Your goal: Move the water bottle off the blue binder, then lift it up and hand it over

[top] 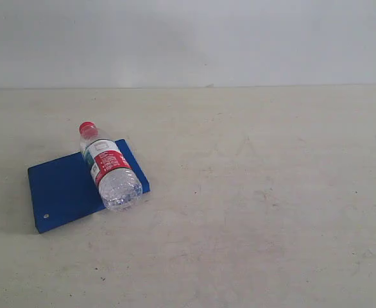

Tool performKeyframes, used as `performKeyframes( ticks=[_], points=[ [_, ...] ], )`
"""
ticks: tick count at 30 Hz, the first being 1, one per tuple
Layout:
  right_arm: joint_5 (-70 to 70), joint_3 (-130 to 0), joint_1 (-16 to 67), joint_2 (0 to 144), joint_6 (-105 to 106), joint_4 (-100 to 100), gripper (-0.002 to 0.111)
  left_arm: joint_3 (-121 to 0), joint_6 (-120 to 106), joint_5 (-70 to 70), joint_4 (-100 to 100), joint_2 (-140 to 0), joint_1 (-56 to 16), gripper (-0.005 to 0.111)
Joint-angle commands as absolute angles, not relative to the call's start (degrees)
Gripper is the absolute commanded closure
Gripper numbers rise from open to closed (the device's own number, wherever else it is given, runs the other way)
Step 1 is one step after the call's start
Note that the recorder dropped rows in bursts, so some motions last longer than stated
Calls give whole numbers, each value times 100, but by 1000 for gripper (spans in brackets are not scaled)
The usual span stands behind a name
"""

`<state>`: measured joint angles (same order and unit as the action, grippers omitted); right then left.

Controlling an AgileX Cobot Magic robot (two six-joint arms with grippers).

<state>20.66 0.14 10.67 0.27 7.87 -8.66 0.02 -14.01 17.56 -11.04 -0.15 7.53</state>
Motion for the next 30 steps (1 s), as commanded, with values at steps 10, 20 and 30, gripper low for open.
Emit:
performKeyframes(
  ticks=[10,20,30],
  points=[
    [1647,0,1031,0,1710,-387,109,0,-1421,1670,-1132,0,743,102],
    [-448,0,1031,0,-954,-2378,109,0,-1421,1670,-1132,0,743,102],
    [-496,-1377,1409,647,-1568,-1738,109,0,-1421,1670,-1132,0,743,102]
  ],
)
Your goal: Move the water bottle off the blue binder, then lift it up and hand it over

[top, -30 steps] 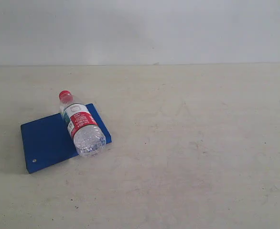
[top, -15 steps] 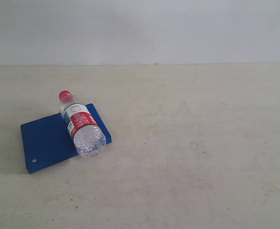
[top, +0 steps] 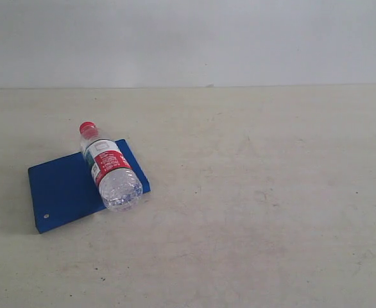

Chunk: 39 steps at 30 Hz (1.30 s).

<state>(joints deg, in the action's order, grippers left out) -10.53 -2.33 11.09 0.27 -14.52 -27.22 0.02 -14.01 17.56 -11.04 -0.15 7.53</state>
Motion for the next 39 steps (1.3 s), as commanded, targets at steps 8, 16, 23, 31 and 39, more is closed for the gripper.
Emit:
performKeyframes(
  ticks=[8,16,23,31,39],
  points=[
    [505,-3534,4287,6268,151,-698,109,0,-1421,1670,-1132,0,743,102],
    [616,-6192,5110,9536,618,-758,70,0,-1421,1670,-1132,0,743,102],
    [1176,-8581,5088,11205,-97,-715,30,0,-1421,1670,-1132,0,743,102],
    [2170,-10798,4772,12734,-399,-692,30,0,-1421,1670,-1132,0,743,102],
    [3083,-12289,4448,14073,-425,-691,30,0,-1421,1670,-1132,0,743,102]
  ],
)
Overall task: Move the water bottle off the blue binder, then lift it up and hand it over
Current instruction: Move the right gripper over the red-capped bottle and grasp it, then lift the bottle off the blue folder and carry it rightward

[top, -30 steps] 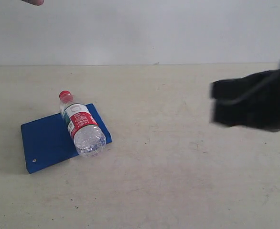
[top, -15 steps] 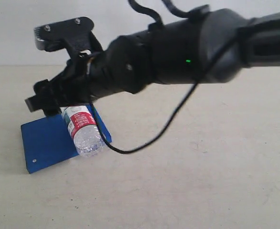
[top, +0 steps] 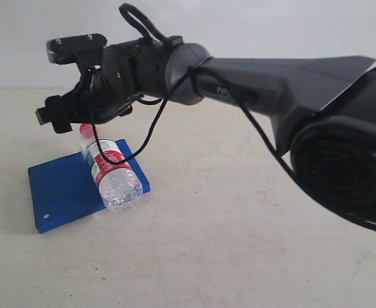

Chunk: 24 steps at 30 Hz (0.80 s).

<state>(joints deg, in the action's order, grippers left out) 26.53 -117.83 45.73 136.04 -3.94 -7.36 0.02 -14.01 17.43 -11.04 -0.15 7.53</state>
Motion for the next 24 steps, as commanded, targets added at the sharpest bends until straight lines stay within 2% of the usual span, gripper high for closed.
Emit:
performKeyframes(
  ticks=[1,6,8,10,13,14,24],
  points=[
    [3206,-12382,4424,14180,-425,-682,30,0,-1421,1670,-1132,0,743,102],
    [3893,-12719,4385,14658,-284,-682,31,0,-1421,1670,-1132,0,743,102],
    [4056,-12746,4385,14704,-118,-676,38,0,-1421,1670,-1132,0,743,102],
    [4118,-12746,4385,14704,-100,-608,55,0,-1421,1670,-1132,0,743,102],
    [4079,-12746,4385,14621,-100,-379,89,0,-1421,1670,-1132,0,743,102],
    [3986,-12746,4385,14508,-125,-232,109,0,-1421,1670,-1132,0,743,102],
    [4465,-12750,4112,13635,-2232,3582,108,0,-1421,1670,-1132,0,743,102]
  ],
)
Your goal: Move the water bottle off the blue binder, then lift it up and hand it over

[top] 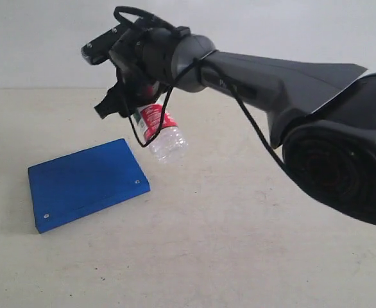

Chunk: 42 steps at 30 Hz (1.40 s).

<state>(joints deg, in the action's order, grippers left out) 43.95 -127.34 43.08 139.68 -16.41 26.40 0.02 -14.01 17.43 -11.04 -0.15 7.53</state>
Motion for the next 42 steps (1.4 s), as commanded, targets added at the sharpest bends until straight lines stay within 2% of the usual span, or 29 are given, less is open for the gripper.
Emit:
performKeyframes(
  ticks=[1,5,7,9,11,13,15,17,21,24,29,32,35,39,42],
  points=[
    [4422,-12750,4048,13560,-2503,3723,108,0,-1421,1670,-1132,0,743,102],
    [4177,-12273,3982,13161,-3459,4673,108,0,-1421,1670,-1132,0,743,102],
    [3836,-11553,3993,12798,-3973,5248,108,0,-1421,1670,-1132,0,743,102],
    [3430,-10174,3993,12150,-4706,5884,108,0,-1421,1670,-1132,0,743,102],
    [3194,-9388,3993,11672,-5433,6460,108,0,-1421,1670,-1132,0,743,102],
    [2881,-8551,3983,11164,-6717,7429,108,0,-1421,1670,-1132,0,743,102],
    [2672,-7623,3983,10554,-8665,9216,108,0,-1421,1670,-1132,0,743,102],
    [3017,-6884,3983,10028,-10320,9995,108,0,-1421,1670,-1132,0,743,102],
    [4735,-5863,3799,9601,-11264,9995,108,0,-1421,1670,-1132,0,743,102],
    [4713,-5371,3257,9614,-11988,9995,108,0,-1421,1670,-1132,0,743,102],
    [4620,-5322,2612,9968,-11988,9995,108,0,-1421,1670,-1132,0,743,102],
    [3757,-5609,2213,10222,-11803,9995,108,0,-1421,1670,-1132,0,743,102],
    [2567,-6199,1893,10575,-11419,9995,108,0,-1421,1670,-1132,0,743,102],
    [2373,-7267,1826,11152,-10415,9995,108,0,-1421,1670,-1132,0,743,102],
    [1738,-7816,1826,11406,-9524,9995,108,0,-1421,1670,-1132,0,743,102]
  ],
)
